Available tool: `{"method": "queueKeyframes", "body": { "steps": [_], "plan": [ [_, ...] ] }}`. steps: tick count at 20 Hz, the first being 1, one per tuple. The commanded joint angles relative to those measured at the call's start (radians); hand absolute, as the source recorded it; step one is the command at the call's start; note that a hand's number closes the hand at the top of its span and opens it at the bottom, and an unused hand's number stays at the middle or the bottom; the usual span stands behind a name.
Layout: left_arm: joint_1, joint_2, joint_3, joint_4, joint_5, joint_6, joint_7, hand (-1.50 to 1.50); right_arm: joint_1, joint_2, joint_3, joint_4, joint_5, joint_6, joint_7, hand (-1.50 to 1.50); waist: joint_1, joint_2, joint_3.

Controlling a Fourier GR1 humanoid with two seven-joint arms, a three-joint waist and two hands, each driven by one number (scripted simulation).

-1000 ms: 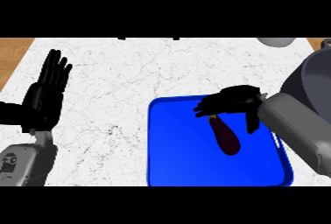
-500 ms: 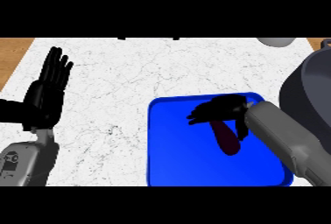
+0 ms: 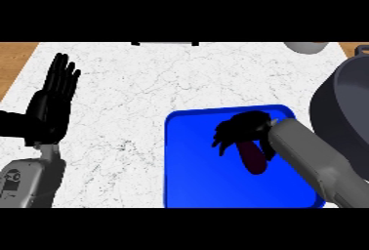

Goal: Pick the eggplant from the tray and place it in the pot

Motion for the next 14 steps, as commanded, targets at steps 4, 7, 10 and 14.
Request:
{"method": "queueKeyframes", "body": {
  "steps": [4, 7, 10, 14],
  "plan": [
    [-0.014, -0.021, -0.016, -0.002, -0.028, 0.019, 0.006, 0.0, 0.079, 0.055, 0.023, -0.039, 0.027, -0.046, -0.117, 1.5, -0.006, 0.008, 0.007],
    [-0.016, 0.025, 0.042, 0.032, 0.02, -0.04, -0.01, 0.0, 0.121, 0.056, 0.032, -0.043, 0.057, -0.093, -0.102, 1.5, -0.006, 0.009, 0.007],
    [0.021, 0.016, 0.035, -0.026, 0.027, -0.05, -0.009, 0.0, 0.087, 0.061, -0.018, -0.079, 0.037, -0.031, -0.074, 1.5, -0.002, 0.006, 0.006],
    [0.012, -0.011, 0.024, 0.004, -0.007, -0.014, -0.001, 0.0, 0.161, -0.045, -0.094, -0.211, 0.035, -0.115, -0.054, 1.5, -0.016, 0.003, 0.006]
  ]
}}
